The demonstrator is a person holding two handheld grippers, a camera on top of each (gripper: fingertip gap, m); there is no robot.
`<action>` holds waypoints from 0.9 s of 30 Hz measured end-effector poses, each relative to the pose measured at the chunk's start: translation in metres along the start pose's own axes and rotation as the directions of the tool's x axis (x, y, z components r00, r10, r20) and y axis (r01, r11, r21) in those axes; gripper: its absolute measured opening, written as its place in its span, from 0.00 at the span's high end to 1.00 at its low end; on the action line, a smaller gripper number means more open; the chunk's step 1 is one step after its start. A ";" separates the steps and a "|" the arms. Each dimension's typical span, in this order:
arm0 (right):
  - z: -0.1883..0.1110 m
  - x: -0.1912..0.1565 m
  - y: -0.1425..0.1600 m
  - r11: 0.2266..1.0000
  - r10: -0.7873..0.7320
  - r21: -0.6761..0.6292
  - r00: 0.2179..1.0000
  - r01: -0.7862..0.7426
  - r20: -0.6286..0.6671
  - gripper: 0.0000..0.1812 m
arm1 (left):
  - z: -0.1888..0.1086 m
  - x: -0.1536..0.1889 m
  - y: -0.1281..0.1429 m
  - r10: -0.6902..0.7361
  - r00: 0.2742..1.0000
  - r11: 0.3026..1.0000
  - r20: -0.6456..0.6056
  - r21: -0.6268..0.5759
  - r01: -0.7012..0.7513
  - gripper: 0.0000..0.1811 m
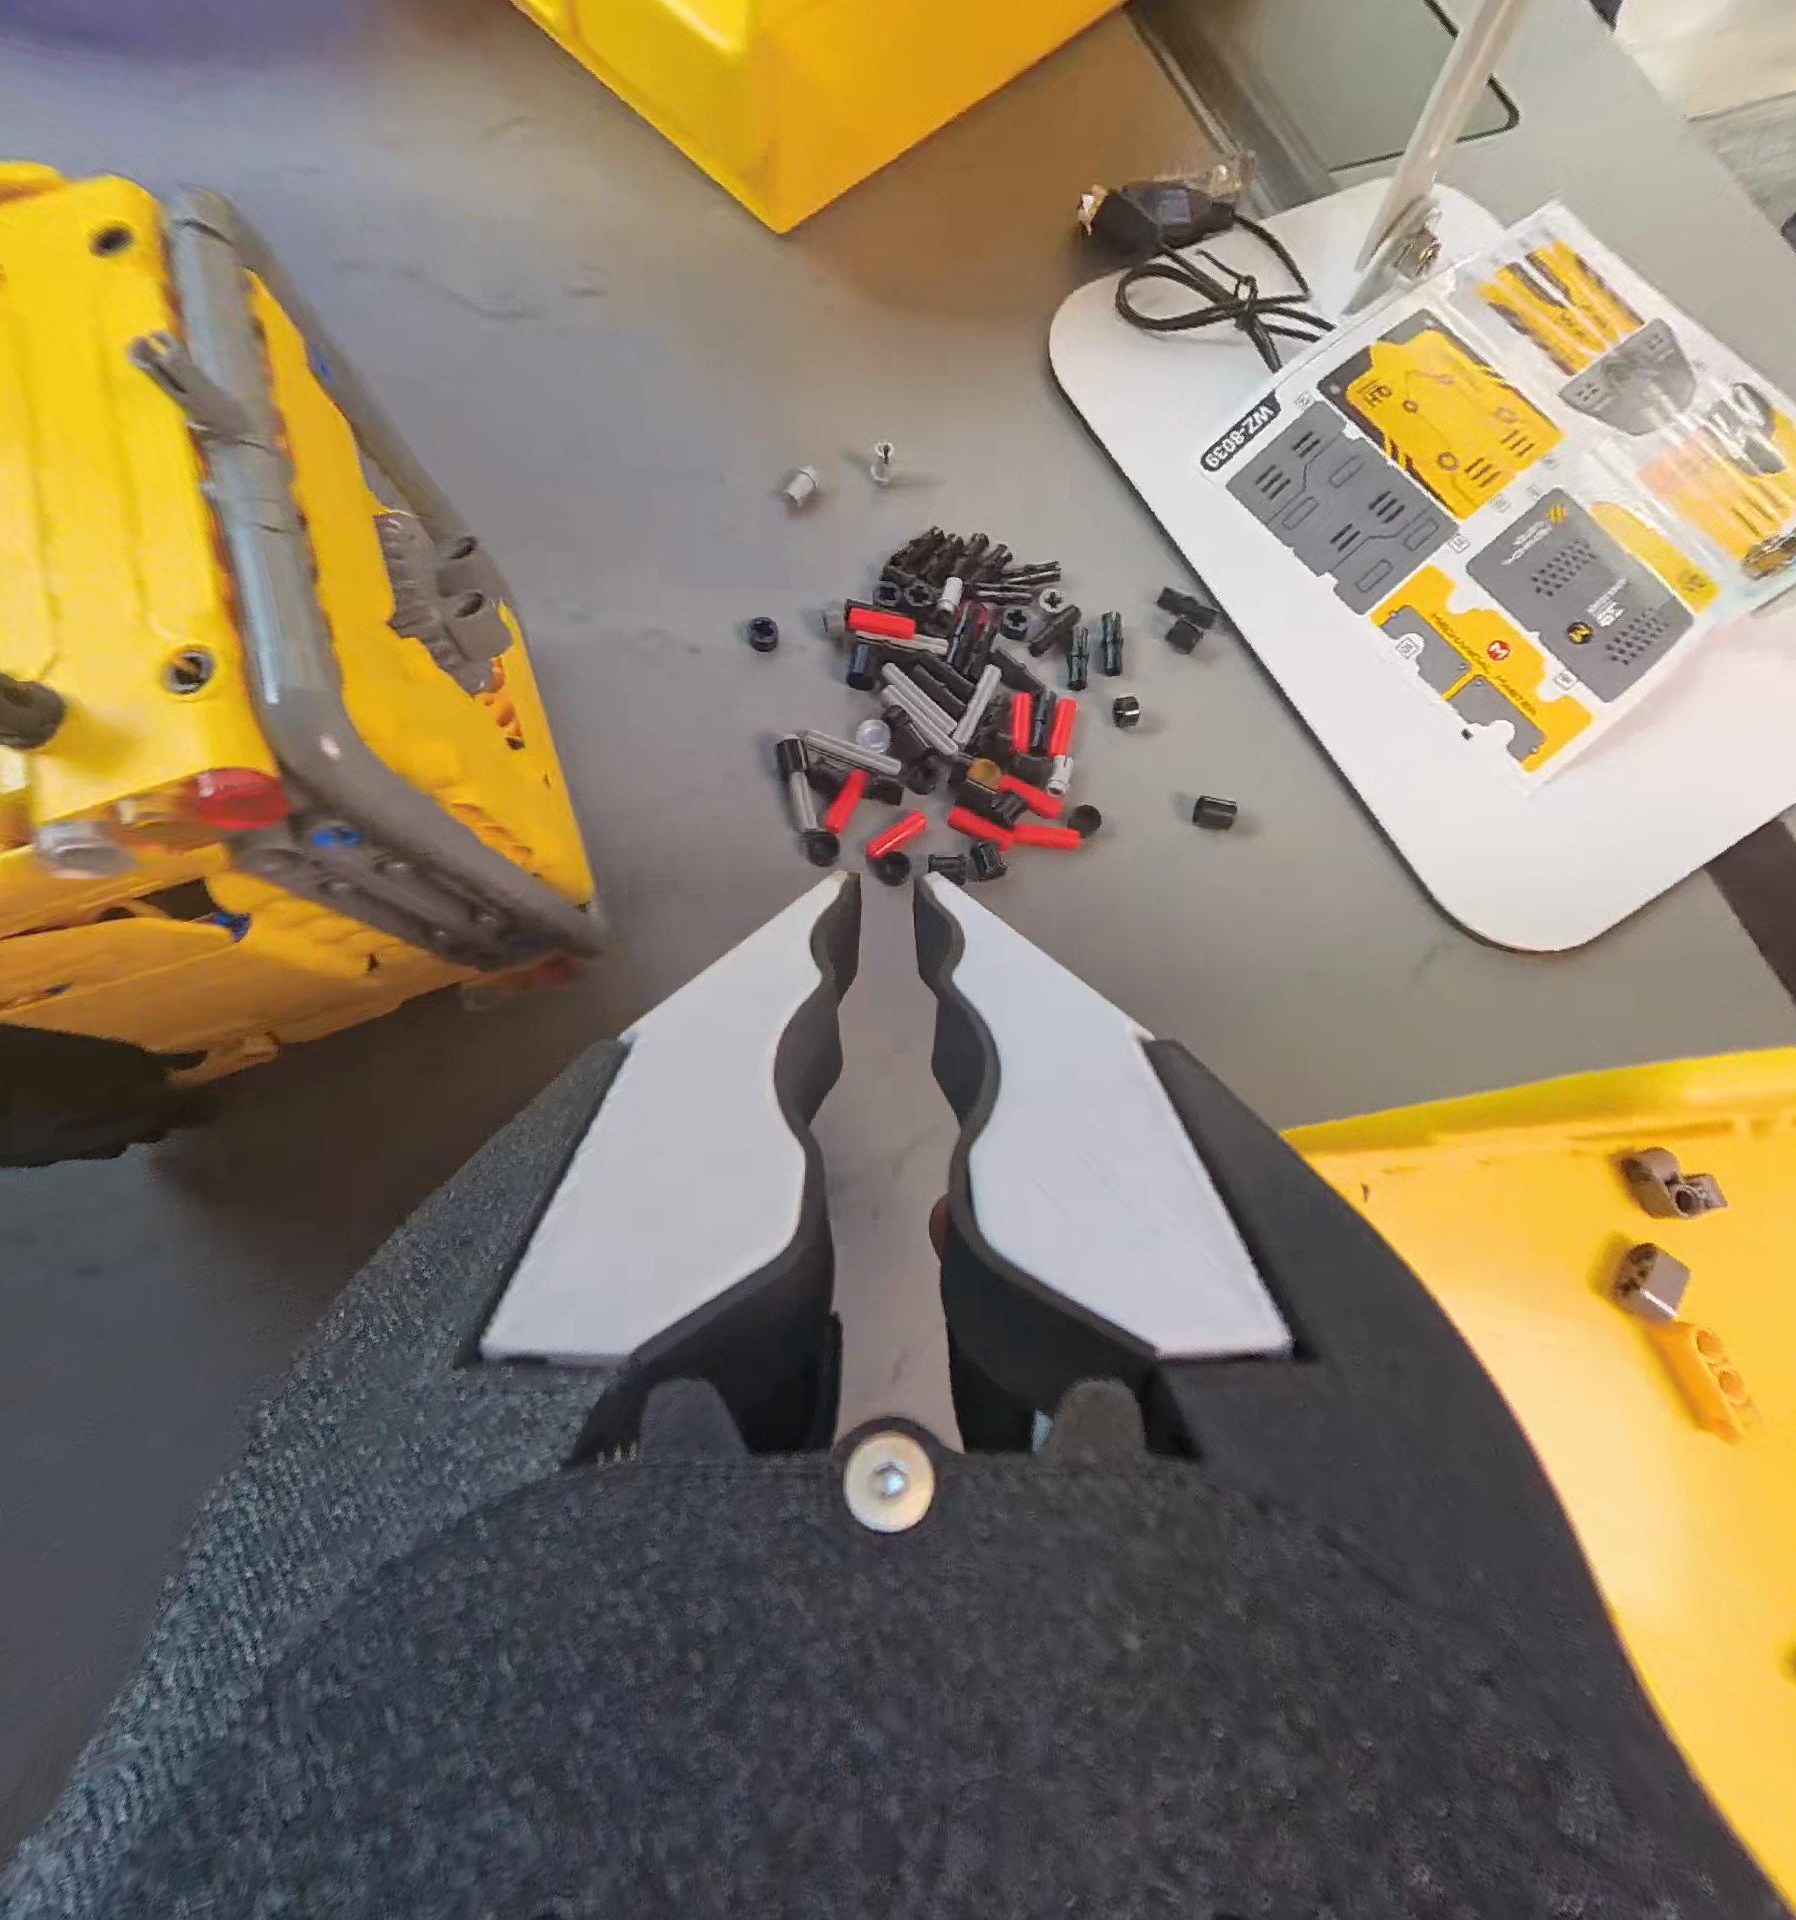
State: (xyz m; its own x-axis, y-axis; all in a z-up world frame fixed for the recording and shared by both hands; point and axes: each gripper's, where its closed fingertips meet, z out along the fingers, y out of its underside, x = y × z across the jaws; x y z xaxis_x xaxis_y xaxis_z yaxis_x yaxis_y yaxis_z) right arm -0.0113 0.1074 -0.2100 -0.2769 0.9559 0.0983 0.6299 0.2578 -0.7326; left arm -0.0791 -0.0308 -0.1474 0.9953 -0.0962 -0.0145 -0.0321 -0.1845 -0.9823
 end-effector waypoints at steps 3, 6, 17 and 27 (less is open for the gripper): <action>0.014 -0.001 0.006 0.999 0.003 -0.040 1.000 -0.002 0.013 0.96 | 0.000 -0.001 0.001 0.000 1.000 1.000 0.001 -0.004 0.000 0.69; 0.022 -0.004 0.009 0.999 -0.006 -0.053 1.000 0.008 0.030 0.96 | 0.001 -0.001 0.003 -0.009 1.000 1.000 -0.004 -0.008 0.009 0.69; 0.033 0.001 0.013 0.992 -0.023 -0.125 0.999 0.028 0.046 0.97 | 0.000 -0.002 0.003 -0.013 1.000 1.000 -0.008 -0.010 0.013 0.69; -0.024 -0.031 0.038 0.979 -0.104 -0.158 0.984 0.126 0.141 0.97 | -0.001 -0.005 0.001 0.000 1.000 1.000 0.008 -0.007 0.000 0.69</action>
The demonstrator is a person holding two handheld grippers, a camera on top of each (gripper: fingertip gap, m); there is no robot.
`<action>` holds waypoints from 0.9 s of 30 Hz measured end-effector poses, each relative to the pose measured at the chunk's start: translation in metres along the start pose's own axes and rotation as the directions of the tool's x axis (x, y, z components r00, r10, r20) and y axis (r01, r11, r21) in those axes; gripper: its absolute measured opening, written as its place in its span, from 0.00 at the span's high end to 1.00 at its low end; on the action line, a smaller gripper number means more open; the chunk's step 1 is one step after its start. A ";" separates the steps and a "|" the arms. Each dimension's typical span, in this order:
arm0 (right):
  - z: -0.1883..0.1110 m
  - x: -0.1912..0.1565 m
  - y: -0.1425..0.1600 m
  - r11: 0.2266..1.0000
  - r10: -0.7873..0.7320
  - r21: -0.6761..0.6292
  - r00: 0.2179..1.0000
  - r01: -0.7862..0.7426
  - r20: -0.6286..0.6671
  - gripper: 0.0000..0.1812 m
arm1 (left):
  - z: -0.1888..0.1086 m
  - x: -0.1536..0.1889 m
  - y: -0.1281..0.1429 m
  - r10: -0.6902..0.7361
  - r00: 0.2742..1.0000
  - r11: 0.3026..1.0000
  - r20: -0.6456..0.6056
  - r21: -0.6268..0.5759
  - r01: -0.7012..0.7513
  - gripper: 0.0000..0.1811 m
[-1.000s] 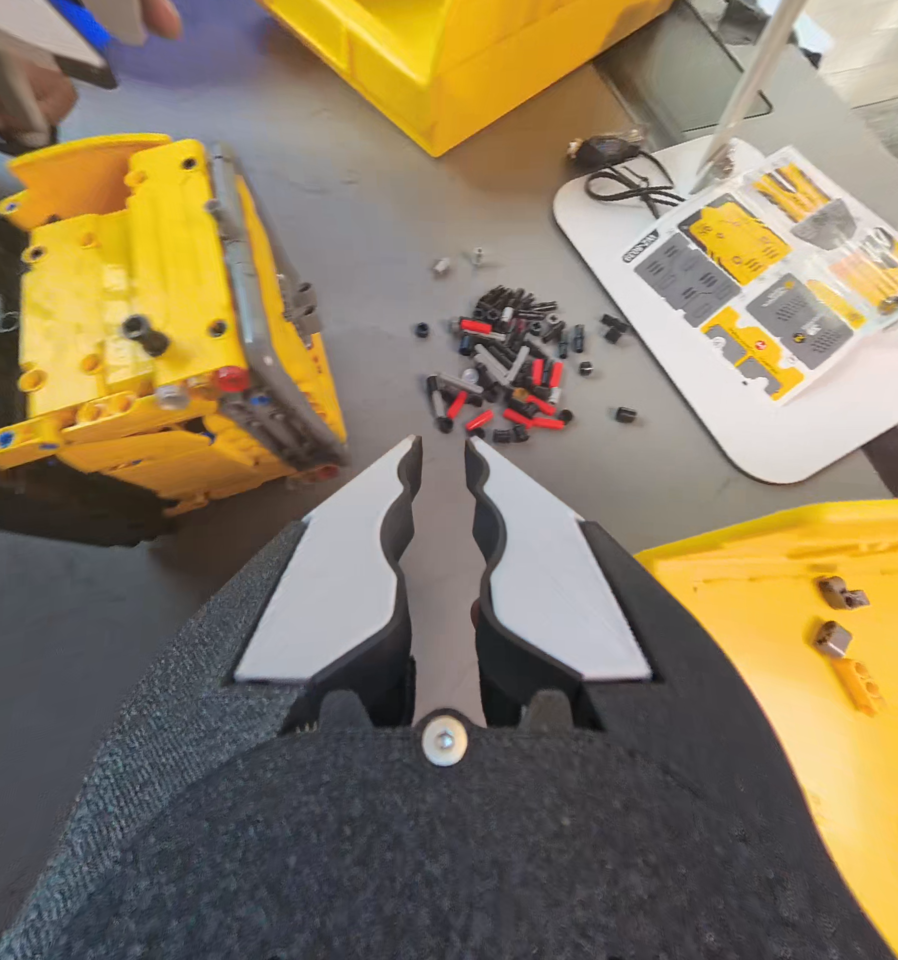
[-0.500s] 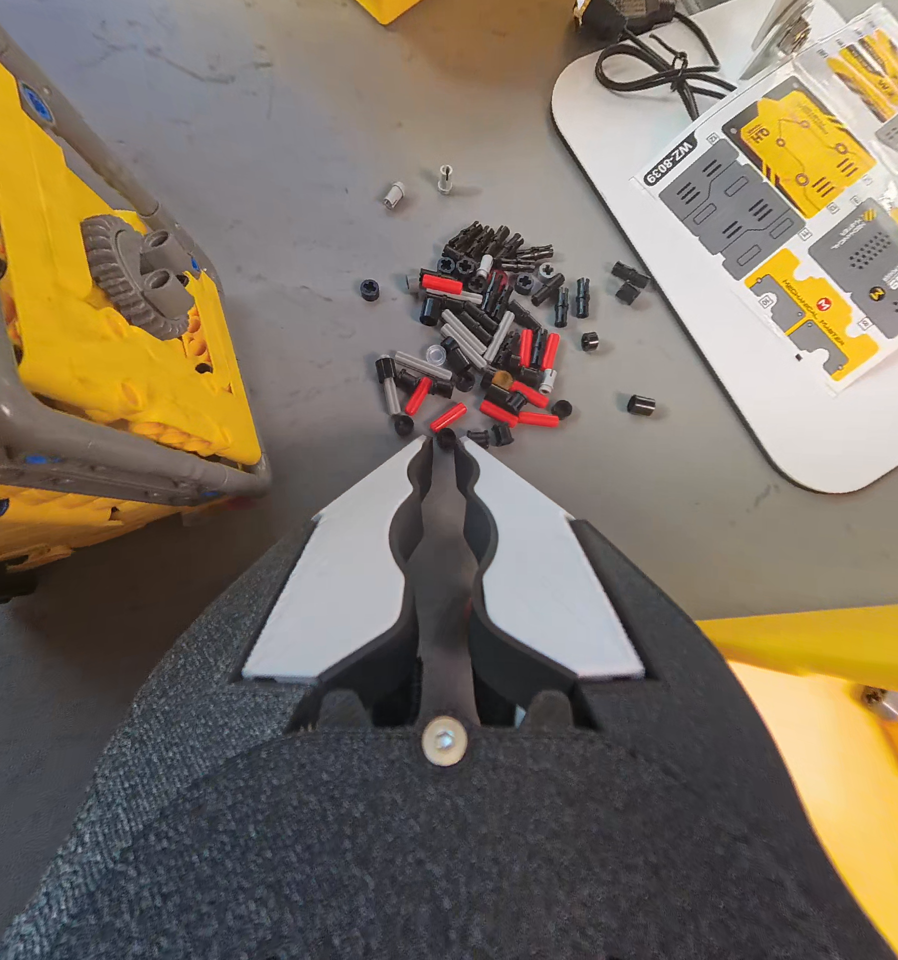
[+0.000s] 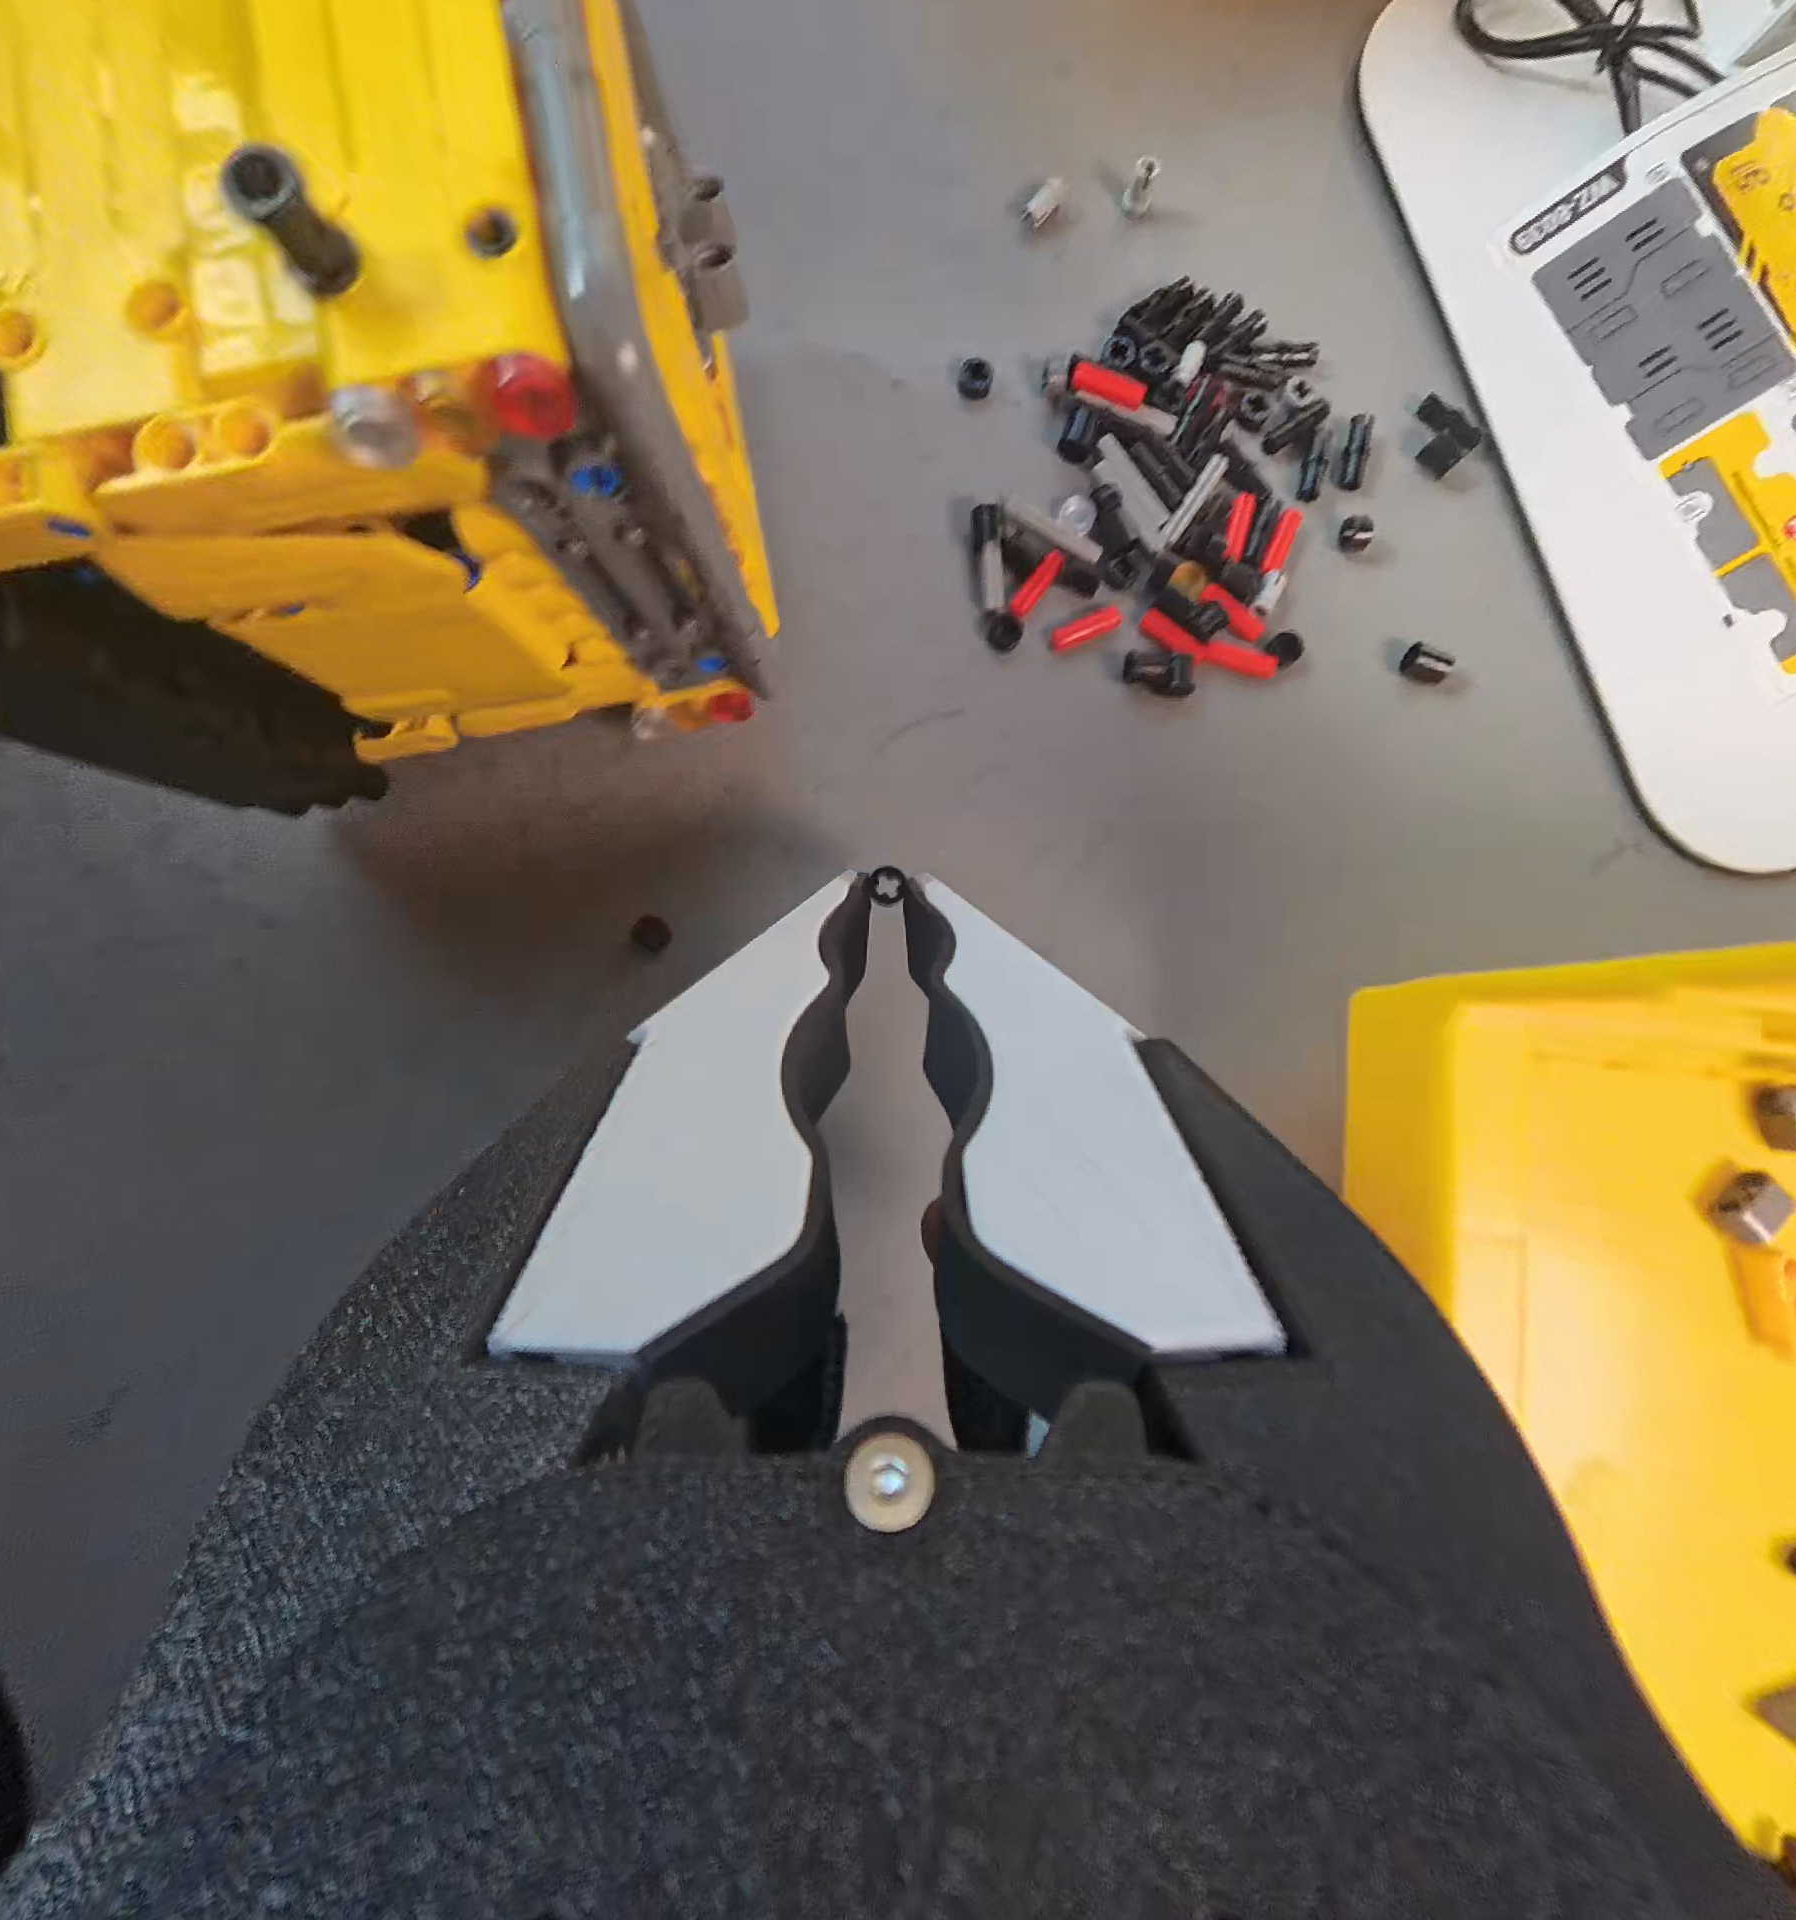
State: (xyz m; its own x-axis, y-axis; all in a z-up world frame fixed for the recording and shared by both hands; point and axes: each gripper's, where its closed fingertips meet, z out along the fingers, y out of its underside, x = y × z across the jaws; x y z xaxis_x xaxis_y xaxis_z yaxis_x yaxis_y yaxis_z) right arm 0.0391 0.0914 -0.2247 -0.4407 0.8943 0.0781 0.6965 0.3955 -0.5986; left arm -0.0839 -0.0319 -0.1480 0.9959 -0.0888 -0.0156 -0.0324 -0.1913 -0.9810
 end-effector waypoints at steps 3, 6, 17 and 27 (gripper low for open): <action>-0.005 -0.026 0.014 1.000 0.004 -0.016 0.999 -0.004 0.033 0.97 | 0.003 0.003 0.003 0.006 1.000 1.000 -0.008 -0.014 -0.006 0.69; 0.000 -0.035 0.024 0.998 -0.014 -0.059 0.999 0.016 0.031 0.97 | 0.005 0.006 0.007 0.026 1.000 0.999 -0.009 -0.030 -0.026 0.70; 0.002 -0.036 0.022 0.999 0.040 -0.029 0.997 -0.038 0.061 0.96 | 0.003 0.006 0.004 0.055 0.998 0.998 0.004 -0.030 -0.055 0.70; -0.031 -0.019 -0.021 0.963 0.097 0.256 0.995 -0.087 -0.027 0.90 | 0.000 0.003 -0.001 0.055 0.998 0.998 0.020 -0.020 -0.055 0.70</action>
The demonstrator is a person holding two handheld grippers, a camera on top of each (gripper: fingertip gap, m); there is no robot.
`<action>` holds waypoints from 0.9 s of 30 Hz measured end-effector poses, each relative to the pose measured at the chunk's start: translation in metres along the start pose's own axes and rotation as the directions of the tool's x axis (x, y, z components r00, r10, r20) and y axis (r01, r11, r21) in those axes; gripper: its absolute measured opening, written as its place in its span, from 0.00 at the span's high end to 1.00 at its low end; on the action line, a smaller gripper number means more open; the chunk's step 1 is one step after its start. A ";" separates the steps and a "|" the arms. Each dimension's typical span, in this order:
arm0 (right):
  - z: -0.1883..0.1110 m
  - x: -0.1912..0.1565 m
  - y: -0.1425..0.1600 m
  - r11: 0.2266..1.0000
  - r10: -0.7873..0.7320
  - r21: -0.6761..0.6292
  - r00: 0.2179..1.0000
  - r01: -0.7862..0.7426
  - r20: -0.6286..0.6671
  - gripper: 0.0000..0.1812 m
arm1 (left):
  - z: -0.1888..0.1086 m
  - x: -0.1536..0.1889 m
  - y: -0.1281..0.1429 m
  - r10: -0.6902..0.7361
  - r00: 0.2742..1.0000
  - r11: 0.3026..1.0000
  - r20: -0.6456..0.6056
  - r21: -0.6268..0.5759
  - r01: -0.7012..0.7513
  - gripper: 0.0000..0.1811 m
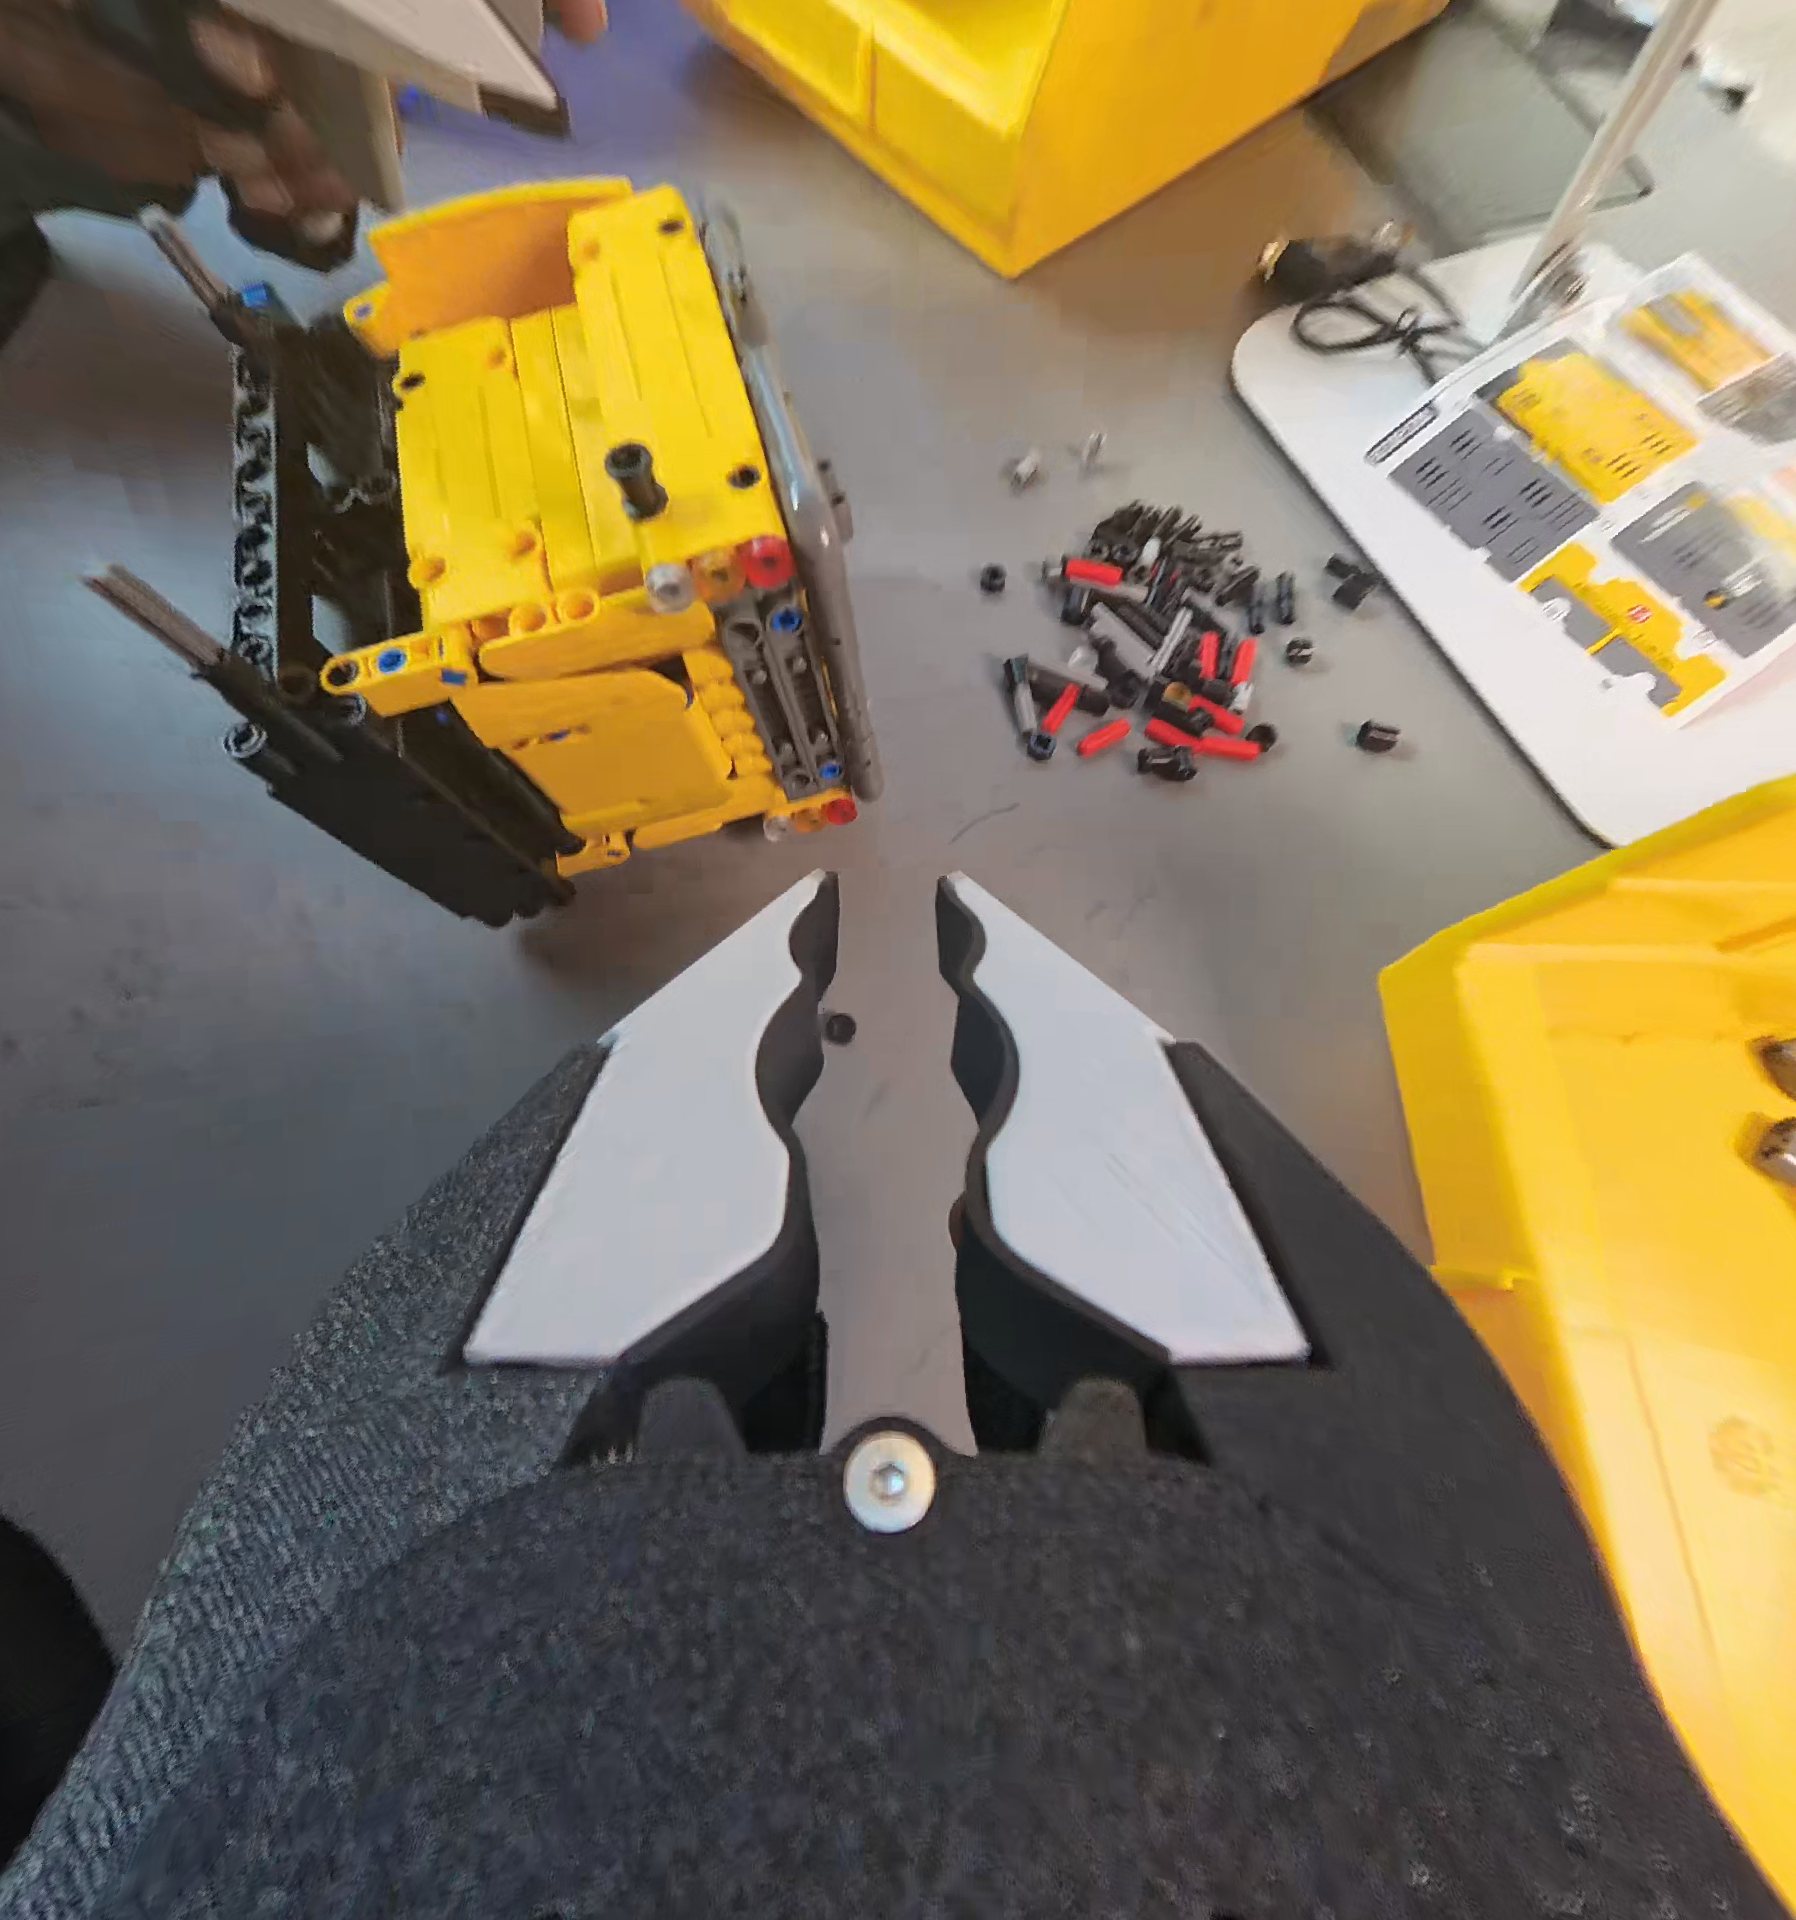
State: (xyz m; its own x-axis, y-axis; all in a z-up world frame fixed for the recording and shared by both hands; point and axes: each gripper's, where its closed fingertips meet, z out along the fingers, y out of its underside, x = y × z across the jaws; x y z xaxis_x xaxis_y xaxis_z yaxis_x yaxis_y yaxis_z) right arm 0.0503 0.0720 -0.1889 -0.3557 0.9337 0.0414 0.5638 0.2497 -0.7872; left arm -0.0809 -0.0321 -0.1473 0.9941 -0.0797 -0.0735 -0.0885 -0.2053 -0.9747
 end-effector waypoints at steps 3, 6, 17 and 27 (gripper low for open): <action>-0.010 0.010 -0.018 0.984 0.012 0.180 0.995 0.006 -0.097 0.87 | 0.001 0.001 0.001 0.006 1.000 1.000 0.002 -0.005 -0.006 0.70; -0.022 0.013 -0.030 0.930 0.074 0.366 0.986 -0.015 -0.147 0.84 | 0.001 0.002 0.001 0.012 1.000 1.000 0.003 -0.007 -0.011 0.70; -0.026 0.038 -0.020 0.884 0.243 0.455 0.935 -0.103 -0.260 0.64 | -0.015 -0.010 -0.026 0.056 0.995 0.998 0.082 0.038 -0.059 0.72; -0.036 0.032 -0.013 0.907 0.184 0.419 0.933 -0.040 -0.310 0.69 | -0.204 -0.193 -0.004 0.032 0.899 0.871 0.436 -0.453 0.189 0.74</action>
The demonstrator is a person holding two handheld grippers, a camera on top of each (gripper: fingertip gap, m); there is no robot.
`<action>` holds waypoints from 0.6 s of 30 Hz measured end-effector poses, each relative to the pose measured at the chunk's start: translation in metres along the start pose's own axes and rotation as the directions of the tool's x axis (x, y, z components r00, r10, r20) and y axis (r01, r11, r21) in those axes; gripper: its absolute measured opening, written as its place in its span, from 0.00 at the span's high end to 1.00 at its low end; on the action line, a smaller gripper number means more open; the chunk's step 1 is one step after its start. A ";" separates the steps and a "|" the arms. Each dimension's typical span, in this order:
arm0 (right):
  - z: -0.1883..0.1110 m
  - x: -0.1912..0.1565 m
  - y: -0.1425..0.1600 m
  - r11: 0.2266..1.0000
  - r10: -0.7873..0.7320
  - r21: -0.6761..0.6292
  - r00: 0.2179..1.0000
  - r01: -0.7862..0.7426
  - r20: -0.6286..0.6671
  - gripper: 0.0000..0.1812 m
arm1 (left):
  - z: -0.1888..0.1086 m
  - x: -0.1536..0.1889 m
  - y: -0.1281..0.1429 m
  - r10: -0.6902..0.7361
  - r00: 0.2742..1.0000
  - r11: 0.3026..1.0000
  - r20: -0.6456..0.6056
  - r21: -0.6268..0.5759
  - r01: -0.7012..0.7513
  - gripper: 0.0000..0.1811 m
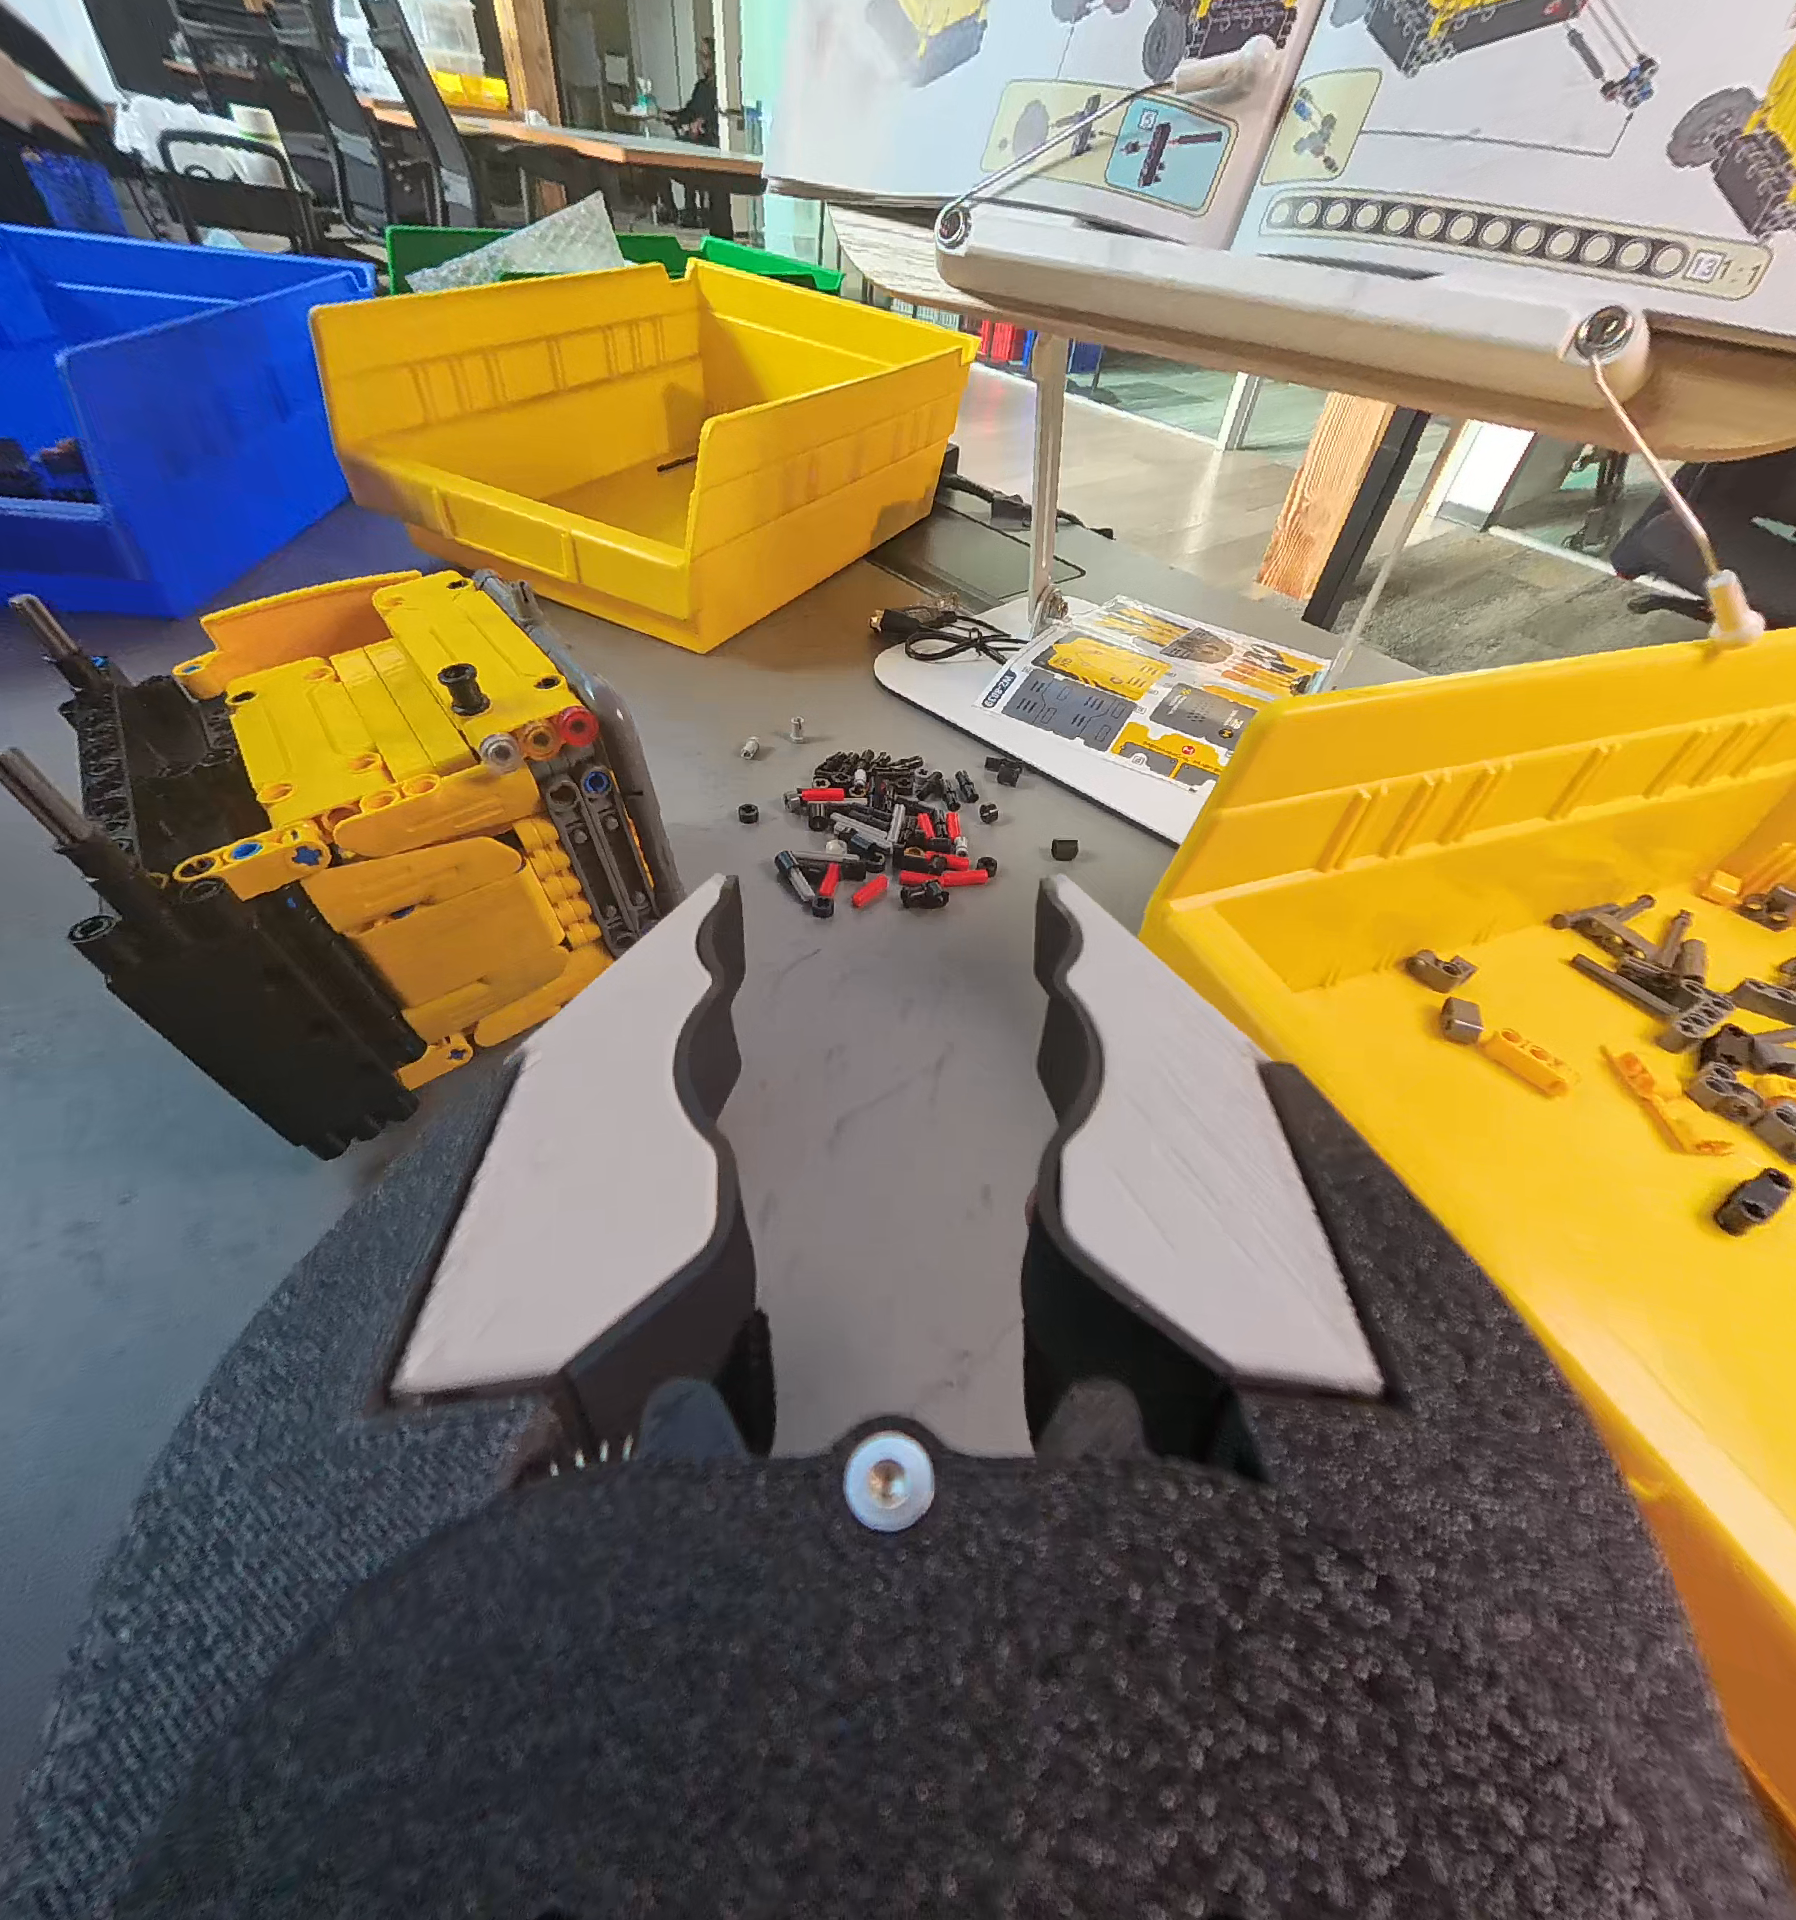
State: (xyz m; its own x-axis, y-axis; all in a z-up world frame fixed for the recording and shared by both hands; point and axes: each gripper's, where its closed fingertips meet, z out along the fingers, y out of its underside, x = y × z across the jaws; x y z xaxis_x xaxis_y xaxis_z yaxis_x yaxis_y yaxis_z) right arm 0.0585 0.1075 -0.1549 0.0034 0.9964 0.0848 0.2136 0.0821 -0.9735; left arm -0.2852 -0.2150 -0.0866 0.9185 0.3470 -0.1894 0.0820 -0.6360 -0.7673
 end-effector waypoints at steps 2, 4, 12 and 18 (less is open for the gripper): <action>0.002 -0.002 0.001 1.000 0.008 -0.005 1.000 -0.008 0.012 0.69 | 0.017 -0.023 0.058 -0.015 0.999 0.966 -0.035 -0.260 0.006 0.72; 0.003 -0.005 -0.001 1.000 -0.006 -0.006 1.000 0.006 0.017 0.69 | 0.028 -0.029 0.104 -0.013 0.997 0.899 -0.075 -0.438 -0.021 0.71; 0.000 -0.004 -0.002 0.998 -0.067 -0.018 0.998 0.067 -0.006 0.70 | 0.047 -0.021 0.162 0.036 0.990 0.757 -0.137 -0.643 -0.116 0.76; -0.003 -0.001 -0.003 0.998 -0.063 -0.010 0.998 0.063 -0.012 0.71 | 0.047 -0.019 0.168 0.066 0.986 0.735 -0.153 -0.660 -0.152 0.85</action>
State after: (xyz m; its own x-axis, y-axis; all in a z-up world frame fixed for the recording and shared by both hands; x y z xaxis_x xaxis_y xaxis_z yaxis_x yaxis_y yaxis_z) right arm 0.0606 0.1066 -0.1517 0.0016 0.9889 0.1484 0.2227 0.1443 -0.9642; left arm -0.3073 -0.2960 -0.2402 0.9703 0.1945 -0.1439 0.1762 -0.9756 -0.1308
